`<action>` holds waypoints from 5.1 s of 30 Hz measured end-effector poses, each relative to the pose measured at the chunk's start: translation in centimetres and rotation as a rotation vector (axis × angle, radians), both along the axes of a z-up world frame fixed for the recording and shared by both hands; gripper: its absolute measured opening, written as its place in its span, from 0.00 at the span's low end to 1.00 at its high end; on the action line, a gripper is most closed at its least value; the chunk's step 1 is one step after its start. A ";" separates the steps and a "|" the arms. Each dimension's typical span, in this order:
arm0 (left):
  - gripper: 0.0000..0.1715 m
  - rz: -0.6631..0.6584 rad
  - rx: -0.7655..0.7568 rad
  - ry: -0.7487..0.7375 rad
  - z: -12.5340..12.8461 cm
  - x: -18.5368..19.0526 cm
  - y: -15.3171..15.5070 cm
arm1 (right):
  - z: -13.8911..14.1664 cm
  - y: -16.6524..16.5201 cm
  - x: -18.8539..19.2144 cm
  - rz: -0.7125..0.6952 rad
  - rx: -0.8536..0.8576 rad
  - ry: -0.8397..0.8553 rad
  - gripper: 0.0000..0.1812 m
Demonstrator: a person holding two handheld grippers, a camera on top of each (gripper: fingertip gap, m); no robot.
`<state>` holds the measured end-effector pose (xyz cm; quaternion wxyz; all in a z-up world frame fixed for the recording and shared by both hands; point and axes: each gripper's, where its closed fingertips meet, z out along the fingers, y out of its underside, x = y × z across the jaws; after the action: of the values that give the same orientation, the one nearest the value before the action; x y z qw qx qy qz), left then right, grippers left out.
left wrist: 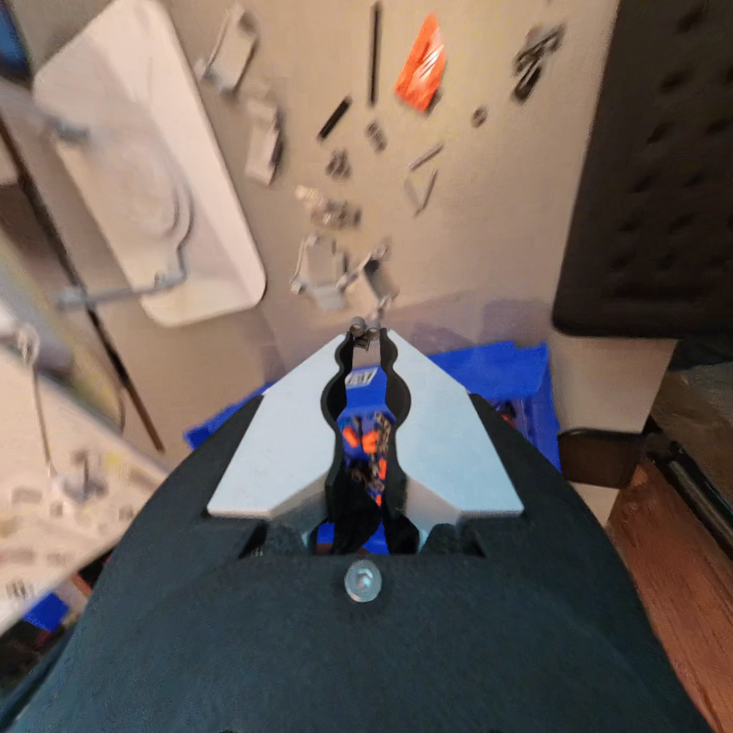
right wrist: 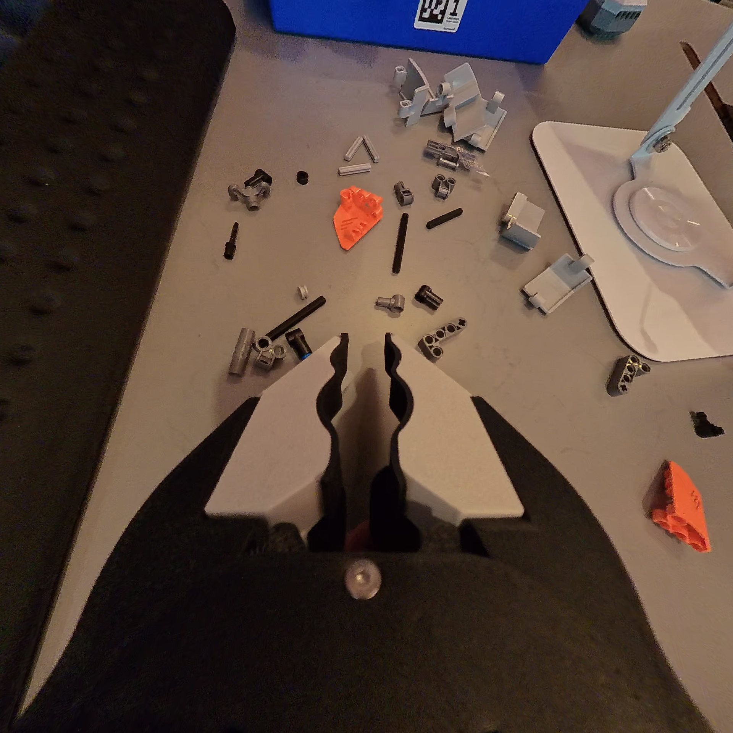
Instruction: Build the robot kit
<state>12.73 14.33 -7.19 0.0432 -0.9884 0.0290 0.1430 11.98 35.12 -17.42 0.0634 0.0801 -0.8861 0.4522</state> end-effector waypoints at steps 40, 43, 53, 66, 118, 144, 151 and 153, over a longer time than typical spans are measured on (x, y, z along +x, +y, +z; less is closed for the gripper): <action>0.14 0.424 -0.162 -0.187 -7.7 0.6 -16.9 | -0.2 0.0 0.1 0.003 0.015 0.003 0.09; 0.14 0.440 -0.164 -0.238 -9.7 1.5 -17.4 | -0.2 0.0 0.1 0.002 0.014 -0.001 0.09; 0.10 0.501 -0.079 -0.278 -10.9 1.6 -17.0 | -0.2 0.0 0.1 0.002 0.013 0.000 0.09; 0.05 0.654 0.009 -0.377 -11.2 2.4 -16.8 | -0.2 0.0 0.1 0.004 0.010 0.000 0.09; 0.07 0.160 0.163 0.024 0.1 -2.3 1.2 | -0.2 0.0 0.2 0.009 0.017 -0.009 0.09; 0.07 0.433 0.029 -0.161 -5.9 0.4 -18.1 | -0.6 0.0 0.0 0.000 0.038 -0.020 0.10; 0.07 0.414 0.017 -0.193 -7.1 0.7 -18.2 | -0.6 0.0 -0.1 -0.005 0.042 -0.025 0.10; 0.07 0.388 0.021 -0.213 -7.5 1.0 -17.5 | -0.6 0.0 -0.1 -0.009 0.044 -0.029 0.10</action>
<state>13.75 -3.19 -14.74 0.0279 -0.9845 -0.1678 0.0436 11.84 35.11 -18.05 0.0508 0.0712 -0.8969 0.4335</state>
